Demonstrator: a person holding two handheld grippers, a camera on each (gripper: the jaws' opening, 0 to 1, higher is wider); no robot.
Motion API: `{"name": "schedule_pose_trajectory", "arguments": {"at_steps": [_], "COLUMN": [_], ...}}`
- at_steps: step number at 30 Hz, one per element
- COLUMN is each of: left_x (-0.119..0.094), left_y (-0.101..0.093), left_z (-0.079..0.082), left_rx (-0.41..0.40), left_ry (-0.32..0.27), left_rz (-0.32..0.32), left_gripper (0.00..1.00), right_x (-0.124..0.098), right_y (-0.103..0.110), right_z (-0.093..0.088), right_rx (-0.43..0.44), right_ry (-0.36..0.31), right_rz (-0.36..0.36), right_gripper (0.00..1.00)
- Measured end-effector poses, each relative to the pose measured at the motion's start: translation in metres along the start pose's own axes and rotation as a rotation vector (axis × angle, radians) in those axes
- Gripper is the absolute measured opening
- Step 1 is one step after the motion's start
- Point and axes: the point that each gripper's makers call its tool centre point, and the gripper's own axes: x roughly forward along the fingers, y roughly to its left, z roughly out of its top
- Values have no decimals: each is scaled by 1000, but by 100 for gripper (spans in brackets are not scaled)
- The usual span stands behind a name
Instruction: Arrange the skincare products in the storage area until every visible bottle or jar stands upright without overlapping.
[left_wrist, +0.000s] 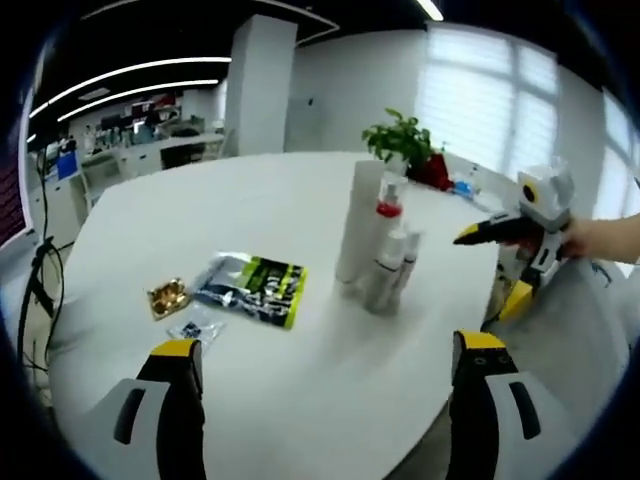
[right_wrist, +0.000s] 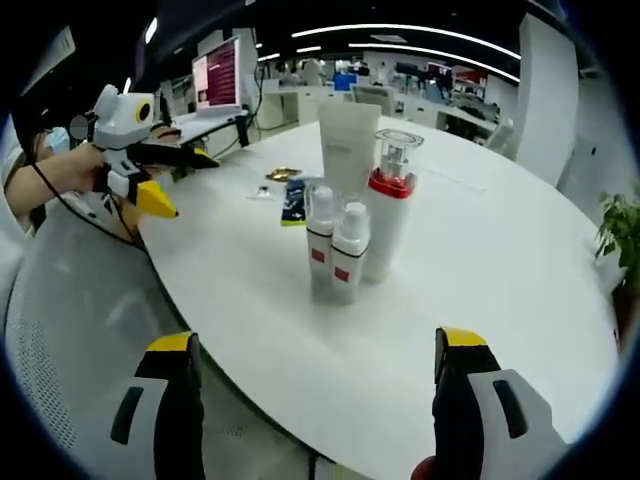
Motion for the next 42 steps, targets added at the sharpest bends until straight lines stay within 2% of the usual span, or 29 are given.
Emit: {"name": "schedule_pose_trajectory", "arguments": {"at_steps": [2, 4, 8, 9, 11, 16, 19, 22, 25, 29, 30, 34, 37, 42], "left_x": [3, 7, 13, 16, 22, 33, 47, 58, 73, 85, 93, 102, 120, 139], "left_y": [8, 10, 15, 20, 23, 31, 44, 48, 50, 50, 56, 63, 71, 78], "left_z": [-3, -6, -2, -2, -2, 7, 14, 22, 25, 25, 25, 31, 32, 32], "left_rx": [4, -6, -7, -41, -63, -138, -173, -183, -198, -220, -239, -288, -318, -315], "left_ry": [16, 40, 28, 42, 56, 47, 45, 48, 69, 89, 92, 75, 93, 113], "left_rz": [23, 35, 54, 78, 86, 168, 224, 258, 256, 280, 291, 335, 373, 439], "left_gripper": [94, 95, 90, 89, 89, 88, 86, 86, 83, 85, 85, 87, 85, 89], "right_x": [2, 1, 0, 0, 0, 0, 2, 4, 6, 6, 5, 5, 5, 5], "right_y": [-2, -3, -4, -5, -5, -4, -1, 7, 13, 10, 9, 6, 6, 11], "right_z": [-2, -3, -3, -3, -2, -1, -2, -4, -3, -2, -3, -4, -3, -4], "right_rx": [3, -3, -14, -12, -10, -16, -7, -6, -33, -49, -44, -14, 3, -3], "right_ry": [9, 19, 22, 20, 16, 17, 17, 28, 34, 31, 31, 21, 13, 15], "right_rz": [-7, -17, -29, -30, -29, -26, -3, 34, 52, 49, 44, 46, 47, 65], "right_gripper": [96, 96, 96, 96, 96, 96, 96, 96, 97, 97, 97, 97, 97, 97]}}
